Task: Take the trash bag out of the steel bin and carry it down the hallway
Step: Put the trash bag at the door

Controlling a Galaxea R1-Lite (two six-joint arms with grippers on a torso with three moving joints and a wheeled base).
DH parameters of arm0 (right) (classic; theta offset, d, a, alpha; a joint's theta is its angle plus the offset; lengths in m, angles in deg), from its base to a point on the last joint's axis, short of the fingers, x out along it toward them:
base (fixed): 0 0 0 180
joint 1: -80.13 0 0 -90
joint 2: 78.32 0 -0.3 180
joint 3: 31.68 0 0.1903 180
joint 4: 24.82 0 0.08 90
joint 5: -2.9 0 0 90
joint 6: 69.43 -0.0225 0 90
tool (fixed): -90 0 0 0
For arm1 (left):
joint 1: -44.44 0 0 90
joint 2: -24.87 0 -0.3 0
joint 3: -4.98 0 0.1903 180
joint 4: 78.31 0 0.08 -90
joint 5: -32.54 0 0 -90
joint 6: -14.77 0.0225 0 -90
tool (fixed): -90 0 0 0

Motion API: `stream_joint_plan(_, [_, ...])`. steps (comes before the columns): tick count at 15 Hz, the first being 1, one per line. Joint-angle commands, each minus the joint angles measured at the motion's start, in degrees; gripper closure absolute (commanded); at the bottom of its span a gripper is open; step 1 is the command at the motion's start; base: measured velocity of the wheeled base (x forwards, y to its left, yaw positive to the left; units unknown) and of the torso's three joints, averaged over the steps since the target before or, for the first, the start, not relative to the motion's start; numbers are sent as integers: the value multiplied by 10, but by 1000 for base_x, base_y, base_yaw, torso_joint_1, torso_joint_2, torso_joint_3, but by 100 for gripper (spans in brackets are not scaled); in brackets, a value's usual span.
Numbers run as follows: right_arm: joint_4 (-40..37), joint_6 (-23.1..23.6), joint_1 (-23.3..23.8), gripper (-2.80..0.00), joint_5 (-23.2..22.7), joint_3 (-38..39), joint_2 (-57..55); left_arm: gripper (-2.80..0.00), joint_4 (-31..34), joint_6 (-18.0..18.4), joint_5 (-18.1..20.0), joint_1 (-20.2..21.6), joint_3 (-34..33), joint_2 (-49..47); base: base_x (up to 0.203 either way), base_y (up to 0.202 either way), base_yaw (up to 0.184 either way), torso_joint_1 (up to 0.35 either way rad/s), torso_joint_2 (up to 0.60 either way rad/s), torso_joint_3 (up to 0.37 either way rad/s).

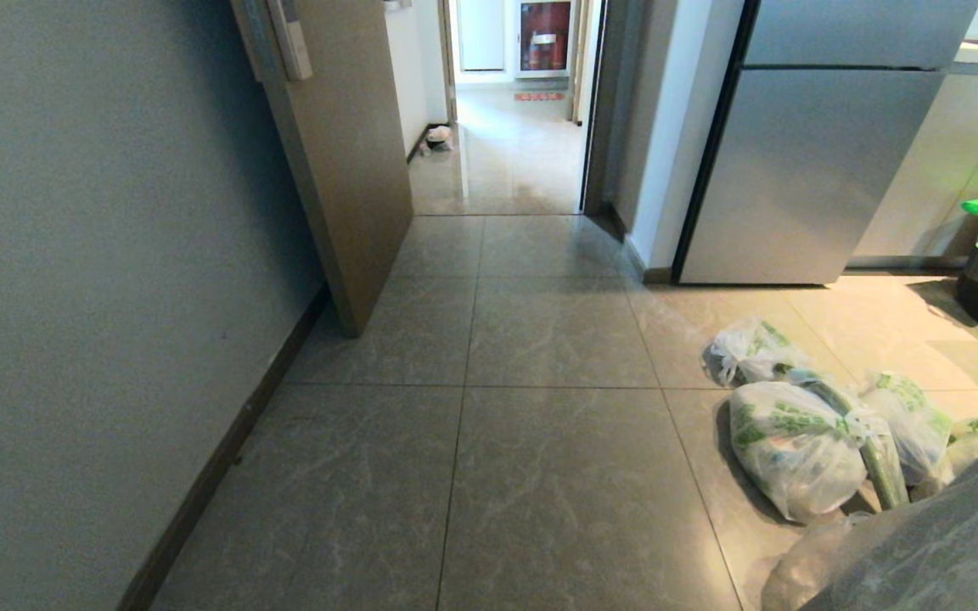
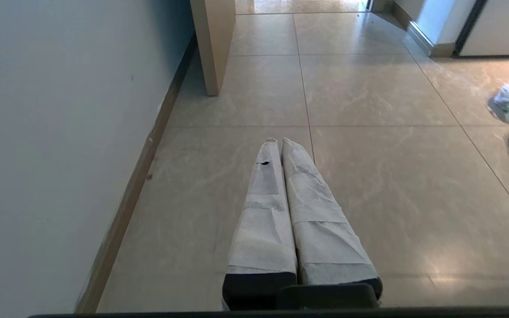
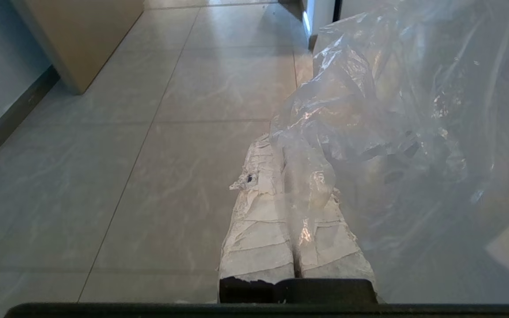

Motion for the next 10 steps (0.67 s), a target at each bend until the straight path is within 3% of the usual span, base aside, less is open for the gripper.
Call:
stream_joint_plan(1, [0, 0, 0, 0, 0, 1, -1, 0, 0, 0, 0, 0, 0, 0, 189, 0, 1, 2, 2, 2])
stream_joint_plan(10, [0, 0, 0, 0, 0, 1, -1, 0, 0, 0, 0, 0, 0, 0, 188, 0, 0, 4, 5, 2])
